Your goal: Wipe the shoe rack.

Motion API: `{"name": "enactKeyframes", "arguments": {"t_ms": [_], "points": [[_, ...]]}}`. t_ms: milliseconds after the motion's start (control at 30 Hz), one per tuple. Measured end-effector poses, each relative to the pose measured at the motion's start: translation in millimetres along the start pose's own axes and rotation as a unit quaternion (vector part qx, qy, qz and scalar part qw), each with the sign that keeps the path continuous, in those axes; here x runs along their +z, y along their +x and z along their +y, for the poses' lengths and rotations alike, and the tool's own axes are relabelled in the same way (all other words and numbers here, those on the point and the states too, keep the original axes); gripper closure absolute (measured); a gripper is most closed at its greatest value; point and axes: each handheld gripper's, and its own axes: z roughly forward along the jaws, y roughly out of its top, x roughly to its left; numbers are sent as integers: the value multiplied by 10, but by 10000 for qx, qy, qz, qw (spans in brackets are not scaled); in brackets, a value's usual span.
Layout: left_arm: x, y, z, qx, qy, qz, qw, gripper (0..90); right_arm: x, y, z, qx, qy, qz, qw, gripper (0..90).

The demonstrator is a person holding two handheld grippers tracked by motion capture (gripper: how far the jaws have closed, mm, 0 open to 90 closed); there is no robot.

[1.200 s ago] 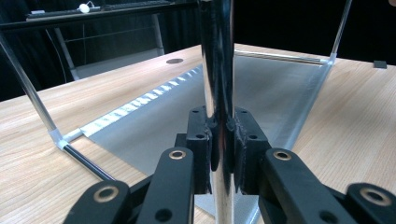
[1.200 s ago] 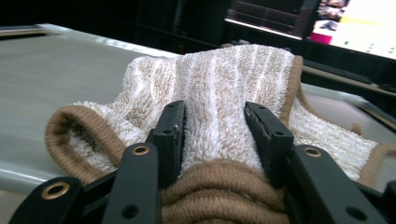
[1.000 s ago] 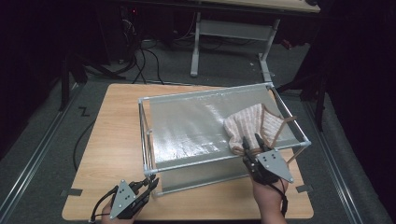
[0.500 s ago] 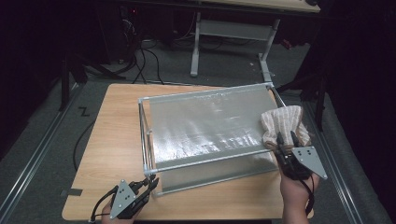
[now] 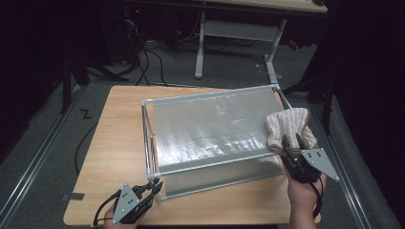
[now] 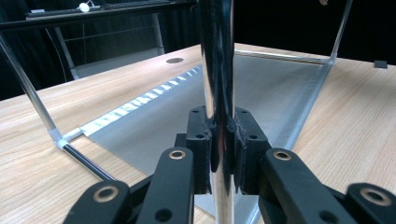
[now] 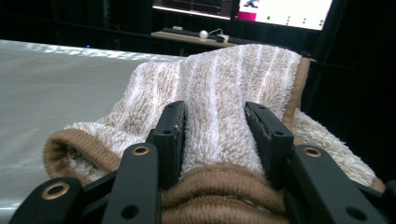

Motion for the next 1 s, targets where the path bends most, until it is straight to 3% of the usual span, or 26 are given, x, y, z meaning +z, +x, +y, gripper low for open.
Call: {"name": "enactKeyframes", "arguments": {"t_ms": [300, 533, 1000], "points": [[2, 3, -2, 5, -5, -13, 10000, 789, -33, 322, 34, -106, -29, 367, 9993, 595], [3, 2, 0, -6, 0, -10, 10000, 789, -66, 670, 73, -230, -59, 765, 9968, 595], [10, -1, 1, -27, -2, -1, 10000, 789, -139, 1467, 161, -513, -125, 1673, 9845, 602]]}}
